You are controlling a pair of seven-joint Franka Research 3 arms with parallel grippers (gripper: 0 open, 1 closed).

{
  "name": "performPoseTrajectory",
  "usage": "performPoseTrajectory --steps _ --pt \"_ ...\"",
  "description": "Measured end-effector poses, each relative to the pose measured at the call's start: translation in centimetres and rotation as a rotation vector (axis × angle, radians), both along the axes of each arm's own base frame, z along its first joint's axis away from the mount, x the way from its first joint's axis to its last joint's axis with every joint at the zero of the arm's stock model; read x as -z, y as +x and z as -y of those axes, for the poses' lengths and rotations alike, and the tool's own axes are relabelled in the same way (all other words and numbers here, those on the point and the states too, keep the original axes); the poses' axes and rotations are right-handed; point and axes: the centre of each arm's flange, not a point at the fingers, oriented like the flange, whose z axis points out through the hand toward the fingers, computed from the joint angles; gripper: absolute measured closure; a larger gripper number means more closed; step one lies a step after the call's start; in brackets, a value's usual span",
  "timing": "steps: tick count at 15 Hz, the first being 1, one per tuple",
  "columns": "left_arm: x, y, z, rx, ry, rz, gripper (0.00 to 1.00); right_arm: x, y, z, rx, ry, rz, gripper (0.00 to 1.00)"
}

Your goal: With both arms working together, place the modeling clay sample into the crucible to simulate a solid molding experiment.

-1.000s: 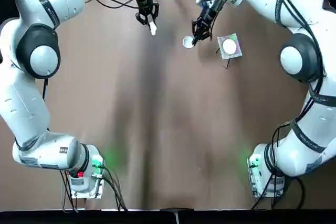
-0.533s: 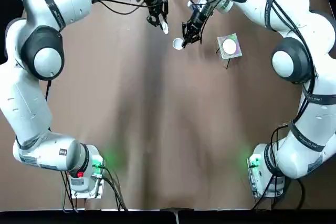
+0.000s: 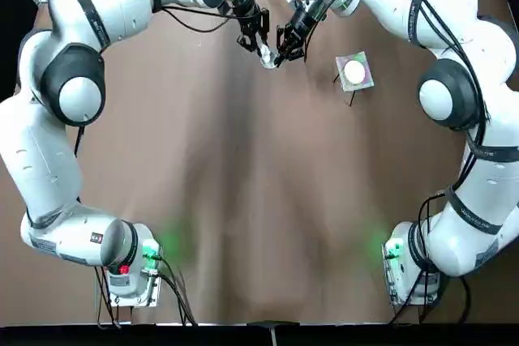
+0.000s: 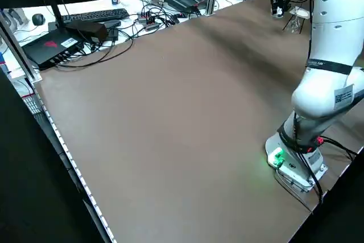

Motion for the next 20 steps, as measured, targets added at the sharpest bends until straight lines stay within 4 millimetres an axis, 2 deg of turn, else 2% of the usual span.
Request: performPoseTrajectory --steps 3,6,8,11,13,15,16,20 --pt "0.8 -0.7 0.9 0.010 0.004 -0.015 0.66 0.0 -0.2 -0.3 -0.005 0.001 0.000 0.94" --pt "1.1 -0.8 1.1 0.012 0.004 -0.020 0.43 0.0 -0.5 -0.7 -0.012 0.001 -0.001 0.94" --pt "1.4 -0.6 1.0 0.010 0.006 -0.024 0.35 0.1 -0.3 -0.4 -0.007 -0.002 0.000 0.94" --pt "1.6 -0.3 0.6 0.002 0.007 -0.025 0.34 0.1 -0.2 -0.4 -0.007 -0.002 0.001 0.94" --pt "1.4 0.6 -0.2 -0.015 0.005 -0.020 0.22 0.0 -0.2 -0.4 -0.009 -0.001 0.003 0.94" --pt "0.8 2.4 -2.3 -0.041 0.006 0.000 0.04 0.0 -0.1 -0.3 -0.010 -0.003 0.008 0.94" --pt "0.4 3.5 -4.0 -0.033 0.024 0.026 0.00 0.0 -0.1 -0.2 -0.013 -0.007 0.011 0.94" --pt "-1.7 6.3 -10.7 0.095 0.130 0.110 0.00 0.2 0.2 0.3 -0.038 -0.025 0.040 0.94"
